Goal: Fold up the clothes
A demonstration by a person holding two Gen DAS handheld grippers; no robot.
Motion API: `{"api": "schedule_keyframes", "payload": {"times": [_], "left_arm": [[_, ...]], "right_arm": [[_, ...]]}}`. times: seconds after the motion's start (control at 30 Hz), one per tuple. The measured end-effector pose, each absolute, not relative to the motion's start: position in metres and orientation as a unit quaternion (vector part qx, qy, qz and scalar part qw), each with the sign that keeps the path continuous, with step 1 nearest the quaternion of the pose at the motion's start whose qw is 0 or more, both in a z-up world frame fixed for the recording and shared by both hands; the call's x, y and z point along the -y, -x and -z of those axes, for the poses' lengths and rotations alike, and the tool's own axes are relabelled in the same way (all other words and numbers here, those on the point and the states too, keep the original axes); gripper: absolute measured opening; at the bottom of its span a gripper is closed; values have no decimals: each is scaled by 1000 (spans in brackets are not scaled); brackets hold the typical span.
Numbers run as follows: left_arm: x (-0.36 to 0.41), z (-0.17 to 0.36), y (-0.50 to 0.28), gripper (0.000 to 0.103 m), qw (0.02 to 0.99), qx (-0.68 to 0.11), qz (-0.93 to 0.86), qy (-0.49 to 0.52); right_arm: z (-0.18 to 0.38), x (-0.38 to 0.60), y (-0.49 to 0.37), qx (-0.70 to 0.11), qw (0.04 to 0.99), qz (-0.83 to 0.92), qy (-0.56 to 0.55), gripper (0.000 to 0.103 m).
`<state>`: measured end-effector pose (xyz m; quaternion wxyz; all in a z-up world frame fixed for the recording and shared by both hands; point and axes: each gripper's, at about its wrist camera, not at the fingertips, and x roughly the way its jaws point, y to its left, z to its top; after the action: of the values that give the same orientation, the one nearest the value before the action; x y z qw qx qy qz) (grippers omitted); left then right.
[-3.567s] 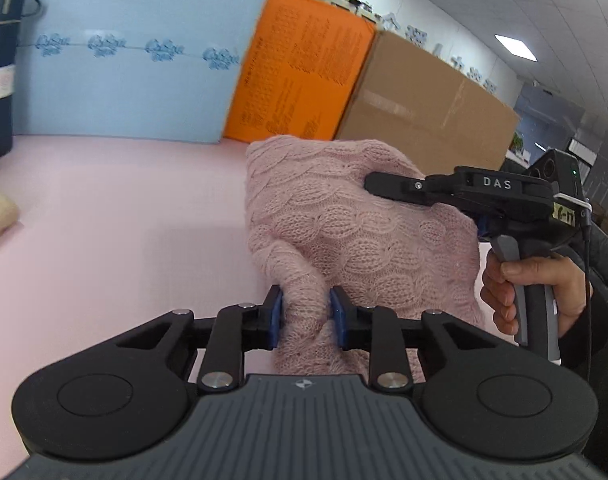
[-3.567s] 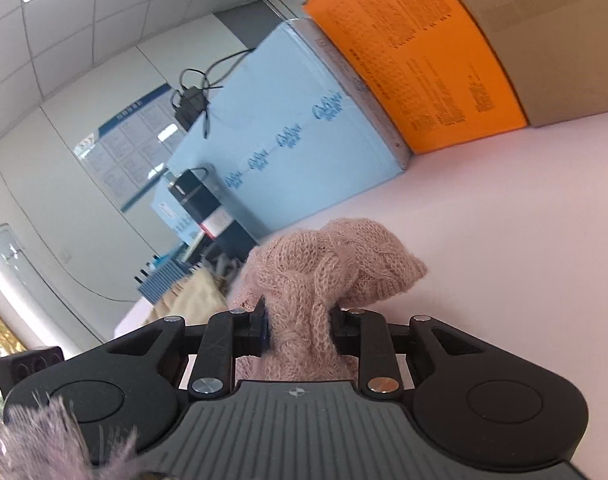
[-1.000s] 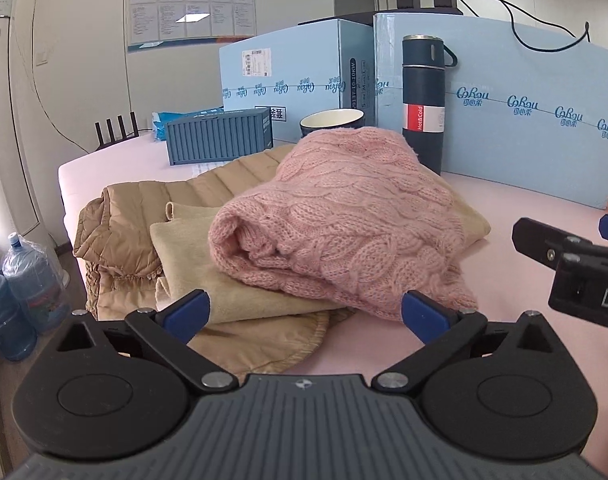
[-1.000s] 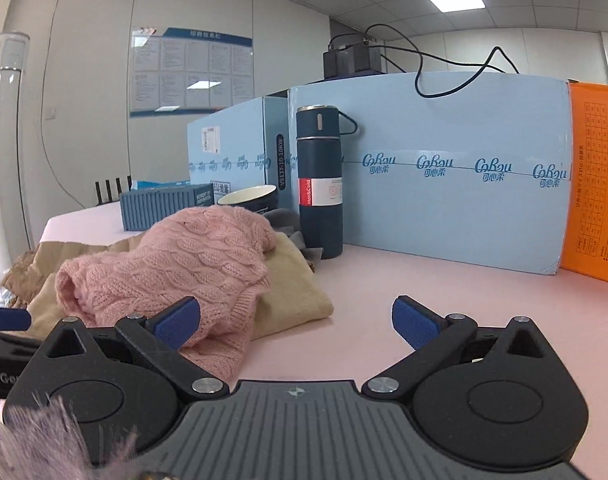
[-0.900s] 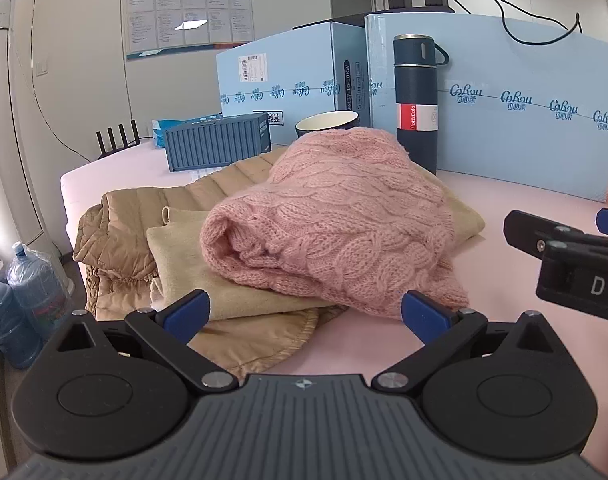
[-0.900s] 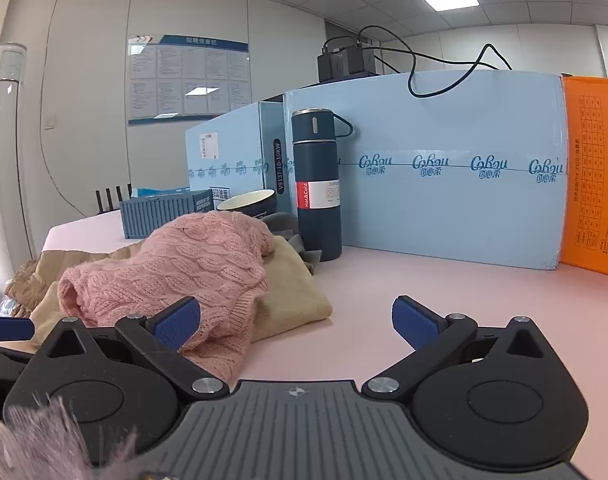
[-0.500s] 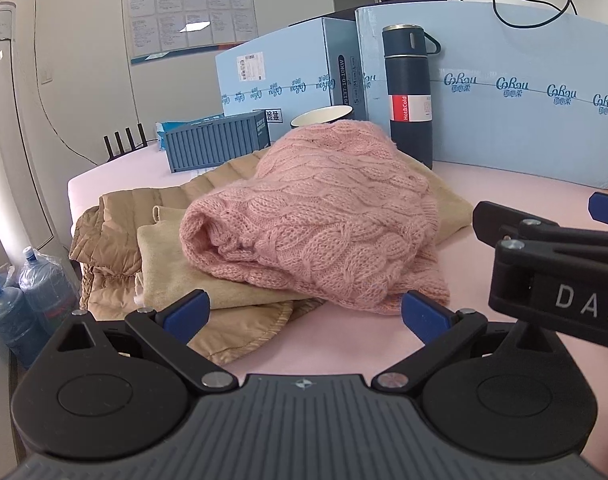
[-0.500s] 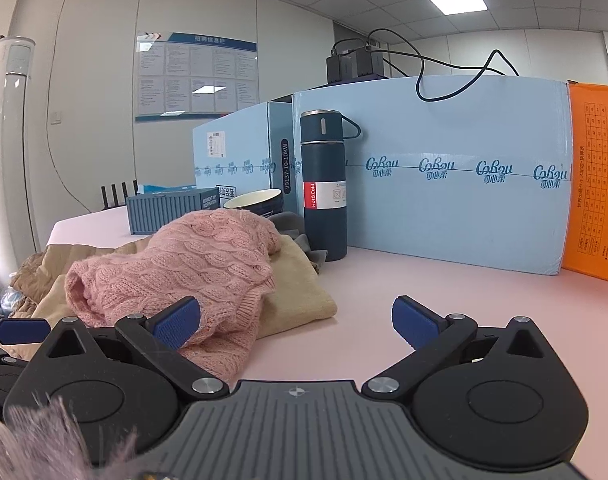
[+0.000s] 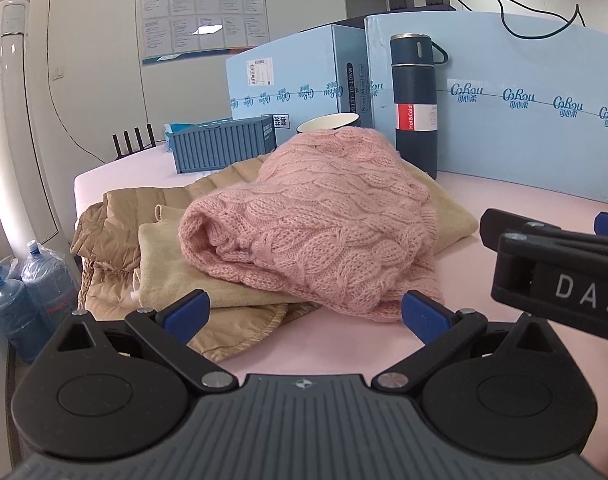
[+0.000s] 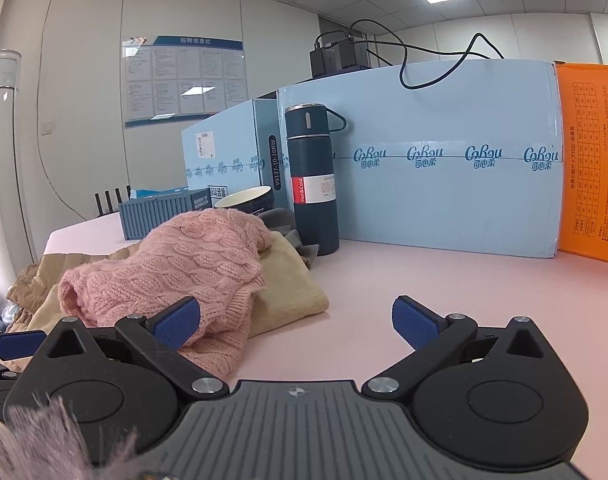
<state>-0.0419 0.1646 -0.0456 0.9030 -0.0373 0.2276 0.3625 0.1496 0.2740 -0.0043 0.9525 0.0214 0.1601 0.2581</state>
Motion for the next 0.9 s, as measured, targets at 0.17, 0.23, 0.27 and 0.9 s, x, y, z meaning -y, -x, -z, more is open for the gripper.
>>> {"api": "schedule_keyframes", "payload": {"times": [0.17, 0.23, 0.27, 0.9], "left_arm": [[-170, 50, 42, 103, 897, -234, -371, 53], [-171, 50, 42, 103, 896, -234, -372, 56], [-171, 51, 42, 103, 896, -234, -372, 57], [-175, 54, 42, 103, 897, -237, -367, 64]], "right_arm": [[6, -275, -152, -173, 955, -239, -14, 103], [7, -274, -153, -178, 956, -234, -15, 103], [7, -273, -154, -180, 956, -231, -16, 103], [11, -274, -159, -197, 960, -201, -10, 103]]}}
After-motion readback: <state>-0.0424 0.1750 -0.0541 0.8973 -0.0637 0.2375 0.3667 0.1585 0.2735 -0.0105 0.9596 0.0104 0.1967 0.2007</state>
